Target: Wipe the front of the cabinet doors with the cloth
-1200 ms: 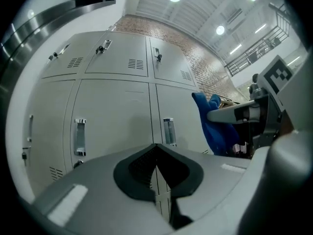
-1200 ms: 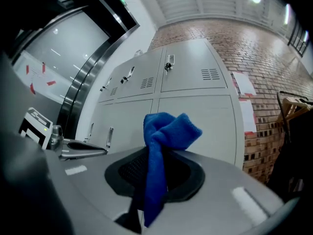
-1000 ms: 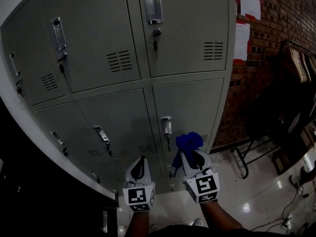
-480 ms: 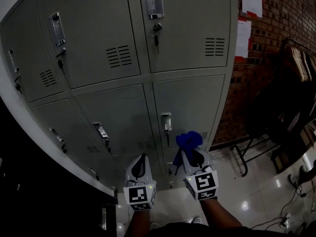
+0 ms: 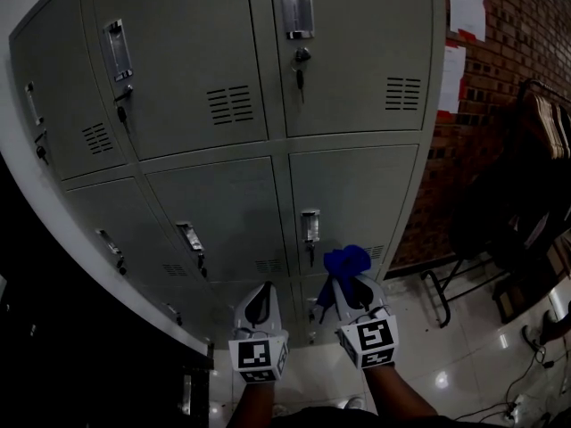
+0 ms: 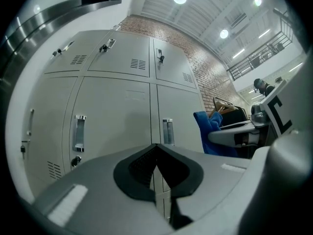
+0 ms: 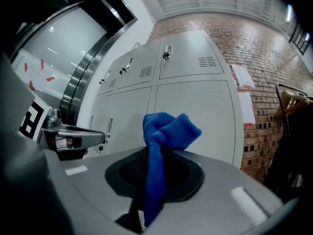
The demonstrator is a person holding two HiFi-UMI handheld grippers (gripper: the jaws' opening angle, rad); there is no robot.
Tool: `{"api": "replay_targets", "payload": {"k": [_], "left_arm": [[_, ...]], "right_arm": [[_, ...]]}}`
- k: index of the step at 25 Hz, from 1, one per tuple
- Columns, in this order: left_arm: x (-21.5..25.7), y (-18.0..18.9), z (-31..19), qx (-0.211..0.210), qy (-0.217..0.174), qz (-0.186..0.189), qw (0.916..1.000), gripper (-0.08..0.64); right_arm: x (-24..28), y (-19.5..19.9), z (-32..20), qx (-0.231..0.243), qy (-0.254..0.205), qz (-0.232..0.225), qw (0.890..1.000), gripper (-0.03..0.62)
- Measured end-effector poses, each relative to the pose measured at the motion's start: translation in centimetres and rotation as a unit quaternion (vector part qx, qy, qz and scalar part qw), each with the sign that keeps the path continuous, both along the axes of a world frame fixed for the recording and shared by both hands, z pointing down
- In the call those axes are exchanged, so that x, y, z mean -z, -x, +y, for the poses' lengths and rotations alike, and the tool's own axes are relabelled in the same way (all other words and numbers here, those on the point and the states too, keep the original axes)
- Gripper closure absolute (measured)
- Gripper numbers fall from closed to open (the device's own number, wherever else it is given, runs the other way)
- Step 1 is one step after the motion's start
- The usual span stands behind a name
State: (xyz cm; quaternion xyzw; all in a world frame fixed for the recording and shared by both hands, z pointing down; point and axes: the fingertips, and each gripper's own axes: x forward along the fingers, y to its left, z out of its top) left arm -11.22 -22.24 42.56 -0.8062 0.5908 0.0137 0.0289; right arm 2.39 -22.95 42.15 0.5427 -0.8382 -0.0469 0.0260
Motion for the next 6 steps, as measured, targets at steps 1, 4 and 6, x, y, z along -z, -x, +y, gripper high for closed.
{"api": "replay_targets", "payload": {"k": [1, 4, 6], "left_arm": [[0.0, 0.02, -0.07, 0.001, 0.0, -0.001, 1.0, 0.543], [-0.08, -0.04, -0.23, 0.001, -0.001, -0.005, 1.0, 0.543], [-0.13, -0.14, -0.28, 0.0, -0.001, -0.007, 1.0, 0.543]], "right_arm": [[0.0, 0.07, -0.07, 0.001, 0.0, 0.0, 1.0, 0.525], [-0.05, 0.17, -0.27, 0.002, -0.001, 0.001, 1.0, 0.525], [-0.14, 0.18, -0.38, 0.002, 0.0, 0.001, 1.0, 0.525]]}}
